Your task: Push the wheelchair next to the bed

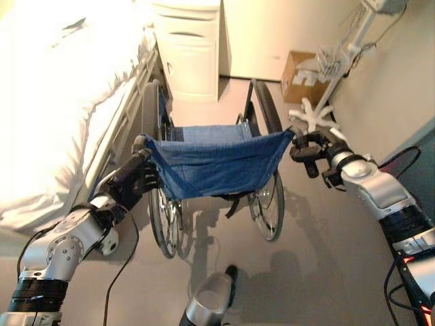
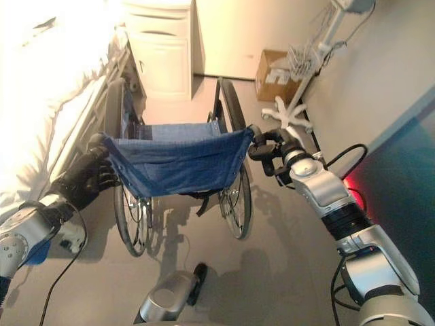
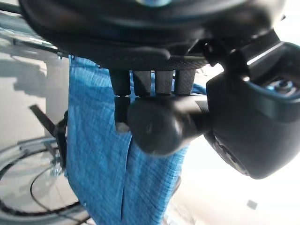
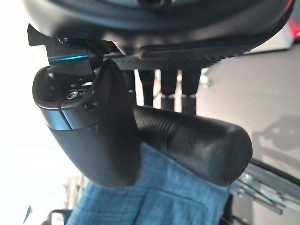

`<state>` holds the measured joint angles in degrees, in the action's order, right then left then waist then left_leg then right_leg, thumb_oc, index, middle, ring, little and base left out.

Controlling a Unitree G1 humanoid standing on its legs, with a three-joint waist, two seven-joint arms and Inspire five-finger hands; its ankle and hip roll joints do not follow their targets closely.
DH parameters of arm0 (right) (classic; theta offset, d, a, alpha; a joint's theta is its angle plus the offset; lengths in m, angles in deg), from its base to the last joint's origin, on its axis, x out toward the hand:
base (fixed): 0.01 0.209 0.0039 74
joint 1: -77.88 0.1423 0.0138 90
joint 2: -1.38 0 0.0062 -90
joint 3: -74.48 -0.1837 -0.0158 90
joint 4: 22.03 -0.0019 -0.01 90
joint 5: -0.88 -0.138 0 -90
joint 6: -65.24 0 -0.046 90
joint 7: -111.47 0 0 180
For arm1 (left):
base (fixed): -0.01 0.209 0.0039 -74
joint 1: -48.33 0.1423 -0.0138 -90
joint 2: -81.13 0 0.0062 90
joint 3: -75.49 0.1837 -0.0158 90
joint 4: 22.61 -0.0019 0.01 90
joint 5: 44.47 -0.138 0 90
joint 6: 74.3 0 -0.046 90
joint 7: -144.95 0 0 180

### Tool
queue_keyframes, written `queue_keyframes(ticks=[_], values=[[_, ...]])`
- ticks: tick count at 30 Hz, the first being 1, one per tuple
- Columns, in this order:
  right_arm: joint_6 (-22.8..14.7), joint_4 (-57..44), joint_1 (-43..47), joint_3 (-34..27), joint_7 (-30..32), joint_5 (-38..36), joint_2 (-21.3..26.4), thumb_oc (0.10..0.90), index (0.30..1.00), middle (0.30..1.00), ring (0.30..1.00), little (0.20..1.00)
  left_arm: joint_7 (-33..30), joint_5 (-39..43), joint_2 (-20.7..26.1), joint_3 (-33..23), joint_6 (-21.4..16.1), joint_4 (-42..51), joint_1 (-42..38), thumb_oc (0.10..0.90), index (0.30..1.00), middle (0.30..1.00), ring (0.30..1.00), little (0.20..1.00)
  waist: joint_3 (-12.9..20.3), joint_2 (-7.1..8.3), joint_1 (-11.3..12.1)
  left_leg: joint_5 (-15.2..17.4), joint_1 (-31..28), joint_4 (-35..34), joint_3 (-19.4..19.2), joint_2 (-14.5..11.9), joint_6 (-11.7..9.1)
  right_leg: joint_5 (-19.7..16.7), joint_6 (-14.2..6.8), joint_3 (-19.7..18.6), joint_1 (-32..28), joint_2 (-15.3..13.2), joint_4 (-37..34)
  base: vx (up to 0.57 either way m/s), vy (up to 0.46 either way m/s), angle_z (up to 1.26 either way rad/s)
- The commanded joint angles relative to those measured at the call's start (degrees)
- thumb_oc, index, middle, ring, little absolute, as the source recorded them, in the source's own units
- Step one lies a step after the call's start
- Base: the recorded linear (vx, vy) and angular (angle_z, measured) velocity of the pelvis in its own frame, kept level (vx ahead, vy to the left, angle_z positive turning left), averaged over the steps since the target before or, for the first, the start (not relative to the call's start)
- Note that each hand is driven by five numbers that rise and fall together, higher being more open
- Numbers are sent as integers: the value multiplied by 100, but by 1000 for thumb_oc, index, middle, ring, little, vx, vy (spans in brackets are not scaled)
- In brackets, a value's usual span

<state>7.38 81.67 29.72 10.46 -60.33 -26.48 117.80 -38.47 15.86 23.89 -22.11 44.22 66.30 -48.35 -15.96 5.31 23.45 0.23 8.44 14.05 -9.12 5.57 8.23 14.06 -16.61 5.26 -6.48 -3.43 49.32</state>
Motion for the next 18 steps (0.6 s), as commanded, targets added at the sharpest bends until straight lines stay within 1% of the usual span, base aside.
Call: queue_keyframes(ticks=[1,2,3,4,5,6,7,8,9,10,11,12,13,14,15,17,18], values=[[-1117,-1178,513,216,-364,-104,-123,400,300,300,300,300,251,14,531,-210,-518,-389,-861,400,300,300,300,300,986,-14,-503,-373,171,-750,505,496,-233,-1989,599,603,-137,517,-1524,365,-56,32],[-1086,-1227,495,241,-338,-19,-117,400,300,300,300,300,402,-10,596,-47,-563,-545,-1036,400,300,300,300,300,970,-137,-586,-338,183,-618,623,436,-277,-1633,781,626,-11,376,-1963,323,-101,36],[-1128,-1269,434,228,-293,18,-41,400,300,300,300,300,501,35,664,96,-624,-584,-1149,400,300,300,300,300,911,-236,-675,-294,182,-471,754,394,-335,-1312,926,586,104,321,-2388,247,-109,37],[-1142,-1279,412,214,-285,17,-20,400,300,300,300,300,518,48,679,134,-637,-592,-1180,400,300,300,300,300,892,-249,-704,-274,181,-430,794,397,-348,-1250,950,598,108,313,-2463,196,-148,70],[-1223,-1286,356,134,-265,26,126,400,300,300,300,300,564,149,717,280,-733,-583,-1314,400,300,300,300,300,796,-325,-820,-184,143,-277,1003,372,-412,-1136,1050,467,318,203,-3040,147,-151,96],[-1275,-1263,340,71,-263,30,195,400,300,300,300,300,578,189,716,362,-789,-583,-1406,400,300,300,300,300,722,-361,-899,-111,97,-191,1134,369,-447,-1160,1081,421,436,119,-3350,175,-200,125],[-1336,-1218,333,20,-278,40,254,400,300,300,300,300,583,219,709,443,-842,-591,-1496,400,300,300,300,300,652,-380,-983,1,28,-93,1279,383,-470,-1290,1071,378,532,6,-3682,247,-323,108],[-1365,-1174,390,-47,-250,71,319,400,300,300,300,300,535,208,656,580,-912,-494,-1608,400,300,300,300,300,525,-372,-1171,264,-216,-82,1542,370,-474,-1856,902,83,1071,-271,-4237,323,-395,90],[-1295,-1248,415,-74,-208,34,366,400,300,300,300,300,473,198,637,629,-911,-411,-1625,400,300,300,300,300,470,-328,-1248,448,-345,-42,1657,347,-496,-2181,804,-10,1280,-464,-4628,324,-379,67],[-1235,-1301,427,-101,-191,0,390,400,300,300,300,300,452,194,640,627,-887,-373,-1627,400,300,300,300,300,450,-319,-1273,522,-413,-31,1712,310,-505,-2254,773,-22,1330,-498,-4733,339,-321,79],[-1089,-1437,464,-173,-170,-83,442,400,300,300,300,300,372,188,644,606,-822,-273,-1619,400,300,300,300,300,403,-273,-1326,683,-581,-25,1833,217,-534,-2403,699,-68,1482,-572,-4928,311,-279,83],[-996,-1516,485,-216,-175,-126,466,400,300,300,300,300,315,184,638,575,-783,-206,-1591,400,300,300,300,300,372,-252,-1357,783,-690,-17,1903,149,-554,-2461,662,-78,1534,-582,-5017,426,-373,89],[-845,-1591,563,-267,-187,-187,497,400,300,300,300,300,285,128,572,540,-790,-167,-1524,400,300,300,300,300,359,-168,-1404,952,-818,56,1981,70,-578,-2485,633,-158,1624,-562,-4969,334,-283,60],[-806,-1601,598,-267,-187,-202,503,400,300,300,300,300,286,93,532,523,-812,-157,-1488,400,300,300,300,300,359,-141,-1424,1019,-846,114,2003,43,-589,-2460,631,-185,1635,-536,-4916,412,-317,53],[-740,-1535,676,-239,-222,-197,529,400,300,300,300,300,318,81,416,528,-856,-156,-1454,400,300,300,300,300,433,-89,-1474,1022,-845,324,2049,-33,-607,-2316,627,-271,1577,-456,-4819,374,-245,51],[-734,-1460,672,-234,-314,-225,590,400,300,300,300,300,266,174,317,531,-837,-95,-1386,400,300,300,300,300,546,-66,-1518,905,-881,507,2101,-145,-679,-2232,688,-259,1553,-372,-4712,354,-203,71],[-709,-1421,658,-235,-388,-243,641,400,300,300,300,300,224,218,251,513,-773,-10,-1307,400,300,300,300,300,630,-44,-1542,676,-926,681,2077,-281,-801,-2169,782,-223,1519,-307,-4604,256,-138,77]])
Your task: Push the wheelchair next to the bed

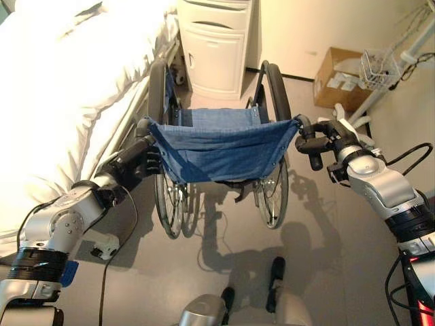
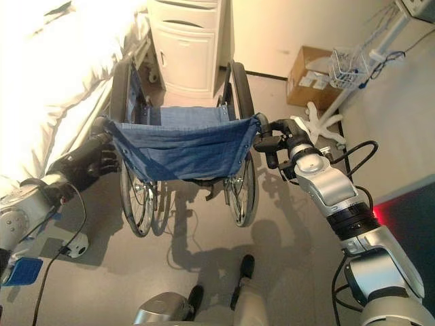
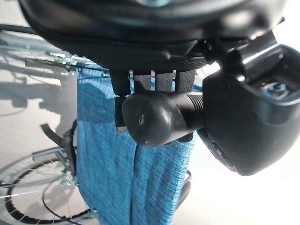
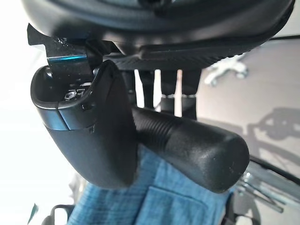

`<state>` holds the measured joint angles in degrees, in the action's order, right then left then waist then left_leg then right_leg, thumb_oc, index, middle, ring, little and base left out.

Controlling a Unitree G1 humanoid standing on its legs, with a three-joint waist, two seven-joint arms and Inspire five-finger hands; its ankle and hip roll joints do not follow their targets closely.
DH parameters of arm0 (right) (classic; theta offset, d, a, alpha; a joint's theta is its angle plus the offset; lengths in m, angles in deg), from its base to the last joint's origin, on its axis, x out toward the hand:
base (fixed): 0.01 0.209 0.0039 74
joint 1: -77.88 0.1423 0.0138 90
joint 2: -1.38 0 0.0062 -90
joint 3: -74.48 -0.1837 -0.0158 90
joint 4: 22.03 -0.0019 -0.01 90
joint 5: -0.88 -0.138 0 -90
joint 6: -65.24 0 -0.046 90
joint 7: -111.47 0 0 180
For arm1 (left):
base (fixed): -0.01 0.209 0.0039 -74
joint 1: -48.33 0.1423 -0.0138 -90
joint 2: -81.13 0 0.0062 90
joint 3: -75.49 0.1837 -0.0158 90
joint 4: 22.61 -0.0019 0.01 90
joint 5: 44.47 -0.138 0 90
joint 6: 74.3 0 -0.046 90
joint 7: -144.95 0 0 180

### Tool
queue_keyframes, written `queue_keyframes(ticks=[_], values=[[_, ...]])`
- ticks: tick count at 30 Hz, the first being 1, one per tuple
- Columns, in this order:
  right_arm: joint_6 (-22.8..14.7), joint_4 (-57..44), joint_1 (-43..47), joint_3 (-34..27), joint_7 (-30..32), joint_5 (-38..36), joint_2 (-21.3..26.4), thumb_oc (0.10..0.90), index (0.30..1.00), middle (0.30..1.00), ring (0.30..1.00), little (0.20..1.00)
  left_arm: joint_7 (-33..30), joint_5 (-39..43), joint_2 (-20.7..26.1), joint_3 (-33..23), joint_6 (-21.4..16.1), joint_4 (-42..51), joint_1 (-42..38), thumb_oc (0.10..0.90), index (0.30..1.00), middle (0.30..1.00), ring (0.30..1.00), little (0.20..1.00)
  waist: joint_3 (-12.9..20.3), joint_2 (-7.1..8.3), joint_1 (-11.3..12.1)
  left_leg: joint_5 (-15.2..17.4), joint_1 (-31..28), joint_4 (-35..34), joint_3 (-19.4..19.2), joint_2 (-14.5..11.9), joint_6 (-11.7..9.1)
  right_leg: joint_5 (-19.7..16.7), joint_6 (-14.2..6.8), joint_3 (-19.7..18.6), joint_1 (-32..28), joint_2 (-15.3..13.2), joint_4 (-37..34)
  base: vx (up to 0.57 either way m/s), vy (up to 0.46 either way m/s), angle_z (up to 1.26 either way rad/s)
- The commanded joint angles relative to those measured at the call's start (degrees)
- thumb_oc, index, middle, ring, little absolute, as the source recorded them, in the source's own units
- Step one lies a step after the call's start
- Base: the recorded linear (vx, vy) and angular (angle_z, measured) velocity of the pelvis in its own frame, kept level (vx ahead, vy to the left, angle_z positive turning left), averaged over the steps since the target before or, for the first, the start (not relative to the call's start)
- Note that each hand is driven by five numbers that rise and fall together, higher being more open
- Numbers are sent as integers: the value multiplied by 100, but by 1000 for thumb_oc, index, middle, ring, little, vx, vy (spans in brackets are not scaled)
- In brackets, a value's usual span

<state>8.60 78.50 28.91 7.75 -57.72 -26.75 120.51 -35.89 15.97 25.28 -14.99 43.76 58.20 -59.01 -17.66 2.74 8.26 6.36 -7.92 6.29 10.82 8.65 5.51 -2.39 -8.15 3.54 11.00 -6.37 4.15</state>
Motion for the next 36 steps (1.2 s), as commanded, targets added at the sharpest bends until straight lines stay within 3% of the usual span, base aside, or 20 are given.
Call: queue_keyframes(ticks=[1,2,3,4,6,8,10,11,12,22,29,30,31,32,33,36], values=[[-815,-1106,721,45,-660,-230,411,400,300,300,300,300,-24,205,84,-232,-689,853,-176,400,300,300,300,300,834,206,-35,-131,731,1597,60,-679,-605,-484,-14,14,-261,14,-63,316,-232,82],[-806,-1139,688,93,-731,-276,545,400,300,300,300,300,-65,192,13,-301,-634,972,11,400,300,300,300,300,852,255,-23,-753,1015,2382,-89,-849,-764,-390,175,256,-450,37,-82,222,-242,62],[-814,-1187,673,130,-764,-269,607,400,300,300,300,300,-153,215,-19,-345,-618,1043,94,400,300,300,300,300,808,286,-8,-940,1329,2874,-204,-864,-774,-339,281,355,-582,47,-103,230,-282,47],[-817,-1237,672,158,-767,-287,656,400,300,300,300,300,-179,228,-43,-375,-628,1036,132,400,300,300,300,300,764,296,-3,-979,1586,3180,-314,-851,-754,-286,361,402,-675,82,-96,148,-186,20],[-820,-1302,629,155,-731,-315,672,400,300,300,300,300,-199,294,-42,-423,-640,1013,160,400,300,300,300,300,695,294,36,-905,1861,3167,-468,-815,-727,-209,433,525,-871,142,-130,175,-126,10],[-780,-1306,584,69,-678,-225,582,400,300,300,300,300,-66,297,-51,-472,-719,962,240,400,300,300,300,300,657,187,58,-1038,1752,1924,-766,-1045,-834,-85,431,698,-1162,273,-235,198,-32,31],[-754,-1264,583,62,-610,-117,495,400,300,300,300,300,33,220,-100,-482,-802,926,300,400,300,300,300,300,631,100,137,-1267,1659,905,-871,-1080,-937,-22,405,849,-1397,318,-371,173,43,24],[-699,-1284,574,74,-518,-91,455,400,300,300,300,300,47,146,-174,-436,-853,915,296,400,300,300,300,300,605,53,178,-1501,1766,823,-881,-1114,-1021,31,435,914,-1502,339,-415,185,76,9],[-672,-1295,578,69,-450,-138,464,400,300,300,300,300,23,28,-288,-429,-881,925,298,400,300,300,300,300,601,41,190,-1527,1860,794,-866,-1160,-1058,115,472,950,-1577,327,-446,115,66,-2],[-767,-1274,420,-19,-417,-118,474,400,300,300,300,300,-206,154,-198,-335,-826,620,-134,400,300,300,300,300,737,-16,70,-966,1272,18,-1045,-1080,-1009,19,325,1134,-1616,108,-641,60,100,-3],[-675,-1379,265,-78,-278,-194,454,400,300,300,300,300,-209,168,-104,-284,-779,616,-215,400,300,300,300,300,725,-30,53,-882,1081,-156,-1122,-1022,-928,-35,240,1103,-1636,48,-715,25,35,1],[-699,-1356,217,-111,-244,-189,438,568,552,552,552,552,-247,176,-105,-266,-771,626,-228,400,300,300,300,300,714,-32,47,-872,1044,-189,-1128,-1020,-913,-40,231,1096,-1639,41,-722,0,0,0],[-699,-1357,214,-114,-244,-188,438,568,552,552,552,552,-248,177,-105,-264,-771,626,-229,400,300,300,300,300,713,-32,50,-872,1041,-191,-1128,-1020,-913,-40,231,1095,-1641,41,-722,0,0,0],[-709,-1362,183,-128,-238,-152,431,800,900,900,900,900,-281,145,-96,-251,-780,614,-247,595,592,592,592,592,705,-34,36,-859,1017,-205,-1142,-1021,-907,-45,219,1092,-1637,35,-723,0,0,0],[-686,-1386,156,-157,-242,-134,429,800,900,900,900,900,-305,127,-91,-248,-778,611,-252,800,900,900,900,900,707,-31,30,-849,994,-219,-1154,-1024,-901,-46,211,1084,-1639,32,-727,0,0,0],[-702,-1424,128,-178,-186,-176,492,800,900,900,900,900,-328,133,-34,-273,-760,653,-240,800,900,900,900,900,734,-22,23,-838,920,-289,-1170,-1024,-894,-43,197,1066,-1677,42,-766,6,-5,-2]])
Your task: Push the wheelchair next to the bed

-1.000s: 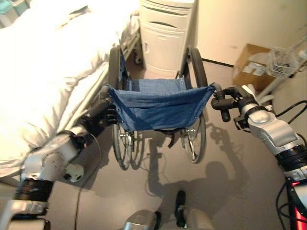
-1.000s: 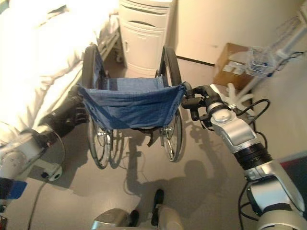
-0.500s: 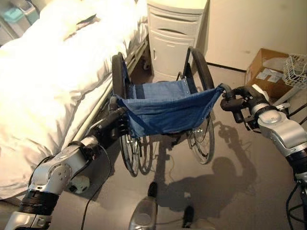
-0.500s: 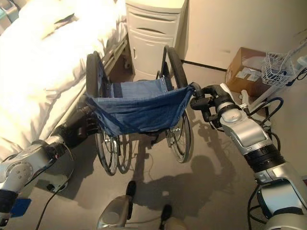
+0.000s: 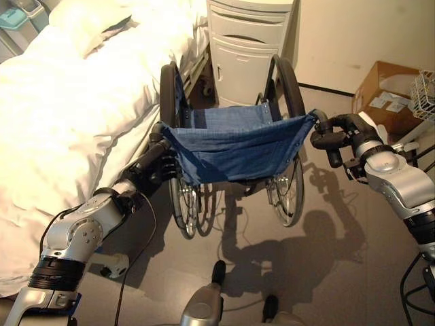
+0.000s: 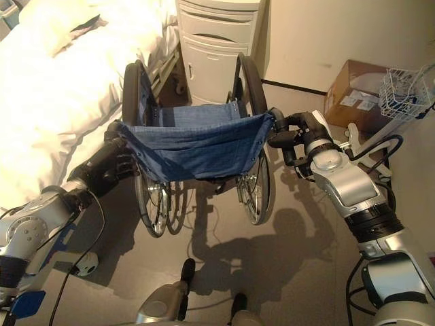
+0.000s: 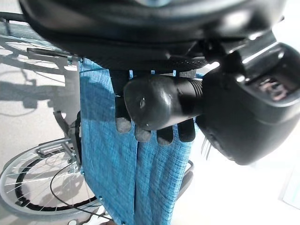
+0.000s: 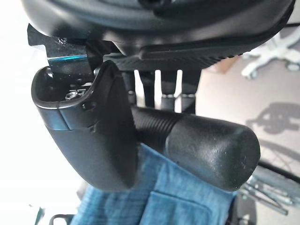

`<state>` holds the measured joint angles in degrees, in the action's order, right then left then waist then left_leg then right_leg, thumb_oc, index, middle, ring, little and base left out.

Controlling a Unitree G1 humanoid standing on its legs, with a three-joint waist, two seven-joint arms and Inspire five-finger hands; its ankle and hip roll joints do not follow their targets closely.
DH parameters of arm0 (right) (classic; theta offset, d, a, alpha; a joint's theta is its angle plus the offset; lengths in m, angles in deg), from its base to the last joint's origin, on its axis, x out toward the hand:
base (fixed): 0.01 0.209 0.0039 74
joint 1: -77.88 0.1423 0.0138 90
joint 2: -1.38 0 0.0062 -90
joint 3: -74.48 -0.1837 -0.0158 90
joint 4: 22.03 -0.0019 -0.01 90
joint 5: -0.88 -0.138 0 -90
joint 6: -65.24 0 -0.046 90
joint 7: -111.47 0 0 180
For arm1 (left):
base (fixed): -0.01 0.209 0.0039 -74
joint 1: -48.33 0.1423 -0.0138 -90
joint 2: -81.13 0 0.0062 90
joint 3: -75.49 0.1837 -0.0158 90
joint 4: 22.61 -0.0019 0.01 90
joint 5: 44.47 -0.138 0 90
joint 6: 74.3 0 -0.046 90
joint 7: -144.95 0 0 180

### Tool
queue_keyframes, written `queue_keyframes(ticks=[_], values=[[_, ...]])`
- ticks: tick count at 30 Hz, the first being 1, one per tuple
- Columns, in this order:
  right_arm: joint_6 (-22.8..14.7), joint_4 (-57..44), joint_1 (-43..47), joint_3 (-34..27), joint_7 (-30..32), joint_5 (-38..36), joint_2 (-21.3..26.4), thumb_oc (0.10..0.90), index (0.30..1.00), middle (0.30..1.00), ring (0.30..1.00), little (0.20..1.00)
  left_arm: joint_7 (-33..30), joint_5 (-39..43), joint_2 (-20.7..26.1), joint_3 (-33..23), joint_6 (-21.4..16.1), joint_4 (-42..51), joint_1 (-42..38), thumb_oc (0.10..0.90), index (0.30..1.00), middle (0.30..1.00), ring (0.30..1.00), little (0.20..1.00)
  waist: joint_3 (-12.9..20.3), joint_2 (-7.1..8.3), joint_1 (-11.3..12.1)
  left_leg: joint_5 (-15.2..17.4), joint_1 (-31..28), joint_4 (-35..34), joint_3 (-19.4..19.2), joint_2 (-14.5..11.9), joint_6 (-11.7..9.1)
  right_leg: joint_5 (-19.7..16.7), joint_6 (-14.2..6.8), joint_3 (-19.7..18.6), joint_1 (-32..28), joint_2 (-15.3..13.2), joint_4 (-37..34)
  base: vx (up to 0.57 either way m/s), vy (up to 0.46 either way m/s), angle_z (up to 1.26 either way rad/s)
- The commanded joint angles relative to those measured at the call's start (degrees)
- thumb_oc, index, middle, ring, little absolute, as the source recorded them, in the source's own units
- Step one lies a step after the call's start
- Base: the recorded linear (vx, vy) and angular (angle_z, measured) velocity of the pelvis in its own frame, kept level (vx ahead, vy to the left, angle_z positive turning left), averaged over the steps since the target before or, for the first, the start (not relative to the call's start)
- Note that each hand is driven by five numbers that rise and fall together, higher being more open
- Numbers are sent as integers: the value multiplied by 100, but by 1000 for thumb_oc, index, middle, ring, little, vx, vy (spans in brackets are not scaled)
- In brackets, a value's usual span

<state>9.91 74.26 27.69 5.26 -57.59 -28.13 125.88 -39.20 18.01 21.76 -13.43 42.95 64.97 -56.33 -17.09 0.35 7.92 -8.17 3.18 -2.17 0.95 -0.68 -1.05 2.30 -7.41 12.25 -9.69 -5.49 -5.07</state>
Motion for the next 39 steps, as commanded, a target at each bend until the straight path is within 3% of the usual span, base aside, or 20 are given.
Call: queue_keyframes(ticks=[1,14,20,26,30,39], values=[[-829,-1011,262,62,-171,-56,-9,800,900,900,900,900,-2,-57,352,-433,-701,-36,-520,800,900,900,900,900,700,214,51,619,-220,529,-190,-98,-235,-504,123,191,375,-41,147,8,-8,-5],[-882,-1190,123,-264,28,-178,325,800,900,900,900,900,-183,-330,498,-861,-822,128,-272,800,900,900,900,900,838,202,51,626,-390,439,-233,-191,-303,-408,146,251,205,8,112,5,-15,0],[-971,-1230,-119,-717,194,55,571,800,900,900,900,900,-280,-627,786,-1461,-1063,150,-6,800,900,900,900,900,881,171,51,622,-448,361,-234,-223,-334,-352,146,276,171,13,140,0,0,0],[-1077,-1220,-638,-1482,345,736,1140,800,900,900,900,900,-372,-697,1072,-2383,-1116,180,706,800,900,900,900,900,897,146,66,634,-448,332,-203,-211,-344,-334,136,275,166,-1,120,0,0,0],[-1174,-1089,-925,-2026,494,573,1451,800,900,900,900,900,-301,-811,1170,-2762,-1051,156,1013,800,900,900,900,900,897,154,36,666,-450,356,-217,-215,-343,-324,126,274,166,-10,125,2,11,7],[-1206,-1115,-1889,-3075,579,461,1498,800,900,900,900,900,-325,-1393,1311,-3401,-1059,-71,1600,800,900,900,900,900,946,147,-27,707,-521,277,-285,-211,-323,-316,83,261,167,-37,99,6,1,4]])
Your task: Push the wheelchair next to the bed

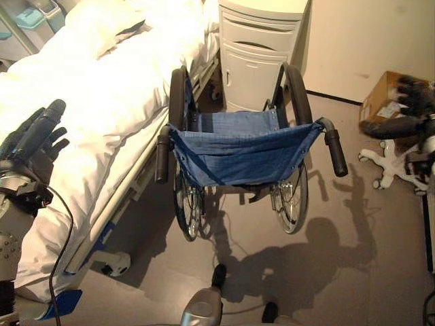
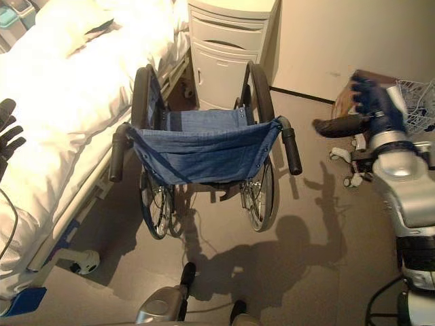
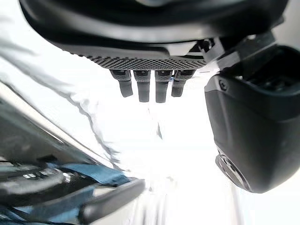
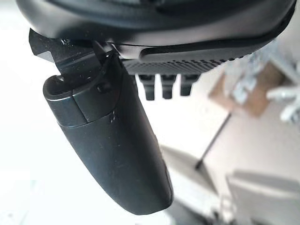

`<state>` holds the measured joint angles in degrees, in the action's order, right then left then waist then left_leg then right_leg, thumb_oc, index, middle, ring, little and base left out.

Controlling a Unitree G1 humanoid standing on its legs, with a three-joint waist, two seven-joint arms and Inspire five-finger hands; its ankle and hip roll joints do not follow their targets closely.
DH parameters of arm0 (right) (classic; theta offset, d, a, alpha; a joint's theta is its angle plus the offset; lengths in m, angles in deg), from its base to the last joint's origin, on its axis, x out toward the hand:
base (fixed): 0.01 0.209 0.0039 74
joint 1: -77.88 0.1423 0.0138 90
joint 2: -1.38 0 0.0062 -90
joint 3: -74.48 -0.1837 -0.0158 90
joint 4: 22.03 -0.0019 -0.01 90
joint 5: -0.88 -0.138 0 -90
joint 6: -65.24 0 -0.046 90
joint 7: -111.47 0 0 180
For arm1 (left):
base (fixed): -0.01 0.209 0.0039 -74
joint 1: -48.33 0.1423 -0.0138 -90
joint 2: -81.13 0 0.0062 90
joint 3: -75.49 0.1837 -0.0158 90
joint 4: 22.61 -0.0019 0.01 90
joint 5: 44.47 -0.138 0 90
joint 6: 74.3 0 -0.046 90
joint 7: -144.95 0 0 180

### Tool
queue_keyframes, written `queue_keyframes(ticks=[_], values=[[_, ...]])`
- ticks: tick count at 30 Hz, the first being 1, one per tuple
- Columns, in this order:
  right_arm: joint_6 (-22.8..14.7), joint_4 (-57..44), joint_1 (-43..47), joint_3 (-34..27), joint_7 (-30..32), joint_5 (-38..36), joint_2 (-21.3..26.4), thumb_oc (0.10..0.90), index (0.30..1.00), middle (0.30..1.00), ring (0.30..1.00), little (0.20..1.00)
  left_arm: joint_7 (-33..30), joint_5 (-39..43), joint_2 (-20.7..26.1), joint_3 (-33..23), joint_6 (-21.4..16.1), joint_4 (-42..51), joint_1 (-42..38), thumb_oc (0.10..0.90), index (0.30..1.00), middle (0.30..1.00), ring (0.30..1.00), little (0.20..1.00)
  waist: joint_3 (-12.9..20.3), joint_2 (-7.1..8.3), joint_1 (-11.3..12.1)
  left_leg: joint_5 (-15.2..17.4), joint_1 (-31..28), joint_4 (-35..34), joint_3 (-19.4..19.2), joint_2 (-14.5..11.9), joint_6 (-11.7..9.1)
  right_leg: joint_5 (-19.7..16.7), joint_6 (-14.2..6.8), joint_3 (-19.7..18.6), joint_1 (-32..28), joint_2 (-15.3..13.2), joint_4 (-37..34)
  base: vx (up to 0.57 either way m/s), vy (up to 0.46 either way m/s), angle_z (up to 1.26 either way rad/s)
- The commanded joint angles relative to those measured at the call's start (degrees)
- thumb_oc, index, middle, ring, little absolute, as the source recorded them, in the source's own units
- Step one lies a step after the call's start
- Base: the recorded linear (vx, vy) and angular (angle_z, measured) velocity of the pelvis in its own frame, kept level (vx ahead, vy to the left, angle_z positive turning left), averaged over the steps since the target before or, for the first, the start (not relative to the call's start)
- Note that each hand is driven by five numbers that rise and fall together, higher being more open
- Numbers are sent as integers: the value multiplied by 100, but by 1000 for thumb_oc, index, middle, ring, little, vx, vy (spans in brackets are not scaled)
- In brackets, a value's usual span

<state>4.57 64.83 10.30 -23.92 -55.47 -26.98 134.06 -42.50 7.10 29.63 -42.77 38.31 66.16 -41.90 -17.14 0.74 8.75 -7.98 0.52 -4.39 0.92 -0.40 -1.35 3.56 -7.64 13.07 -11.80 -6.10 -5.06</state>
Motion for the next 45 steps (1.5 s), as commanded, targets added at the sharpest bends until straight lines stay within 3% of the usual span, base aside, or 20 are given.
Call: queue_keyframes(ticks=[1,5,8,12,17,21,25,28,31,32,33,36,38,45], values=[[-637,-149,-311,-265,329,373,625,800,900,900,900,900,15,-316,525,-561,-584,-260,250,800,900,900,900,900,951,98,-122,689,-258,496,-300,-244,-294,-442,102,174,383,18,99,4,6,-4],[-638,-160,-753,-501,435,370,410,800,900,900,900,900,98,-297,362,-688,-532,-198,499,800,900,900,900,900,941,84,-150,677,-276,448,-319,-262,-297,-443,98,157,396,18,86,-2,6,-3],[-836,-28,-1550,-1000,702,388,-181,800,900,900,900,900,164,-224,-221,-620,-469,82,913,800,900,900,900,900,911,71,-212,668,-289,385,-341,-281,-292,-451,80,128,416,15,64,-12,6,0],[-829,201,-2467,-1679,880,524,-965,800,900,900,900,900,343,29,-925,-607,-214,357,1347,800,900,900,900,900,907,61,-318,672,-330,321,-397,-301,-290,-458,46,82,458,10,61,-19,12,0],[-941,847,-3217,-1768,820,272,-1700,800,900,900,900,900,546,-19,-1452,-217,221,132,1597,800,900,900,900,900,878,45,-418,703,-368,316,-478,-302,-282,-483,10,41,493,-11,56,-34,6,-3],[-1000,1725,-3338,-1332,1040,-178,-2177,800,900,900,900,900,549,17,-1789,407,541,-539,1566,800,900,900,900,900,934,48,-477,678,-457,223,-527,-295,-281,-549,-18,21,498,-14,26,9,-4,-8],[-1440,2720,-3327,-597,1168,-471,-2855,800,900,900,900,900,477,-490,-2404,1346,475,-1598,1344,800,900,900,900,900,1013,40,-544,645,-527,123,-565,-280,-266,-611,-7,-24,529,3,14,39,3,-7],[-1624,3633,-3167,-131,1016,-756,-3240,800,900,900,900,900,510,-846,-2791,1861,342,-2510,1135,800,900,900,900,900,1044,28,-561,659,-549,98,-594,-274,-254,-614,19,-6,533,12,15,25,11,-4],[-1942,4818,-2897,170,797,-966,-3682,800,900,900,900,900,567,-1321,-3228,2321,-62,-3696,881,800,900,900,900,900,1089,17,-565,679,-580,54,-621,-270,-228,-604,39,-4,534,16,11,13,6,0],[-1924,5482,-2760,268,543,-955,-3878,800,900,900,900,900,522,-1481,-3481,2473,-320,-4482,697,800,900,900,900,900,1122,9,-581,693,-600,24,-627,-259,-210,-612,38,-25,535,21,6,40,18,-1],[-1878,5543,-2738,274,510,-964,-3896,800,900,900,900,900,510,-1478,-3507,2488,-333,-4559,662,800,900,900,900,900,1123,6,-583,696,-603,20,-629,-258,-208,-611,37,-28,535,21,6,54,33,0],[-1838,6698,-2570,560,-167,-682,-4175,800,900,900,900,900,377,-1005,-3893,2501,-599,-5941,348,800,900,900,900,900,1222,-1,-660,752,-646,-26,-672,-249,-187,-587,46,-90,554,33,11,41,34,1],[-1777,7115,-2517,742,-437,-467,-4351,800,900,900,900,900,405,-1190,-4042,2593,-689,-6505,244,800,900,900,900,900,1263,11,-707,772,-654,-40,-687,-249,-176,-577,58,-135,576,41,25,21,18,-1],[-1710,7181,-2502,1418,-1070,509,-4572,800,900,900,900,900,211,-1508,-4282,2941,-835,-7076,182,800,900,900,900,900,1319,9,-768,836,-669,-61,-672,-212,-112,-559,69,-201,613,34,53,1,5,0]])
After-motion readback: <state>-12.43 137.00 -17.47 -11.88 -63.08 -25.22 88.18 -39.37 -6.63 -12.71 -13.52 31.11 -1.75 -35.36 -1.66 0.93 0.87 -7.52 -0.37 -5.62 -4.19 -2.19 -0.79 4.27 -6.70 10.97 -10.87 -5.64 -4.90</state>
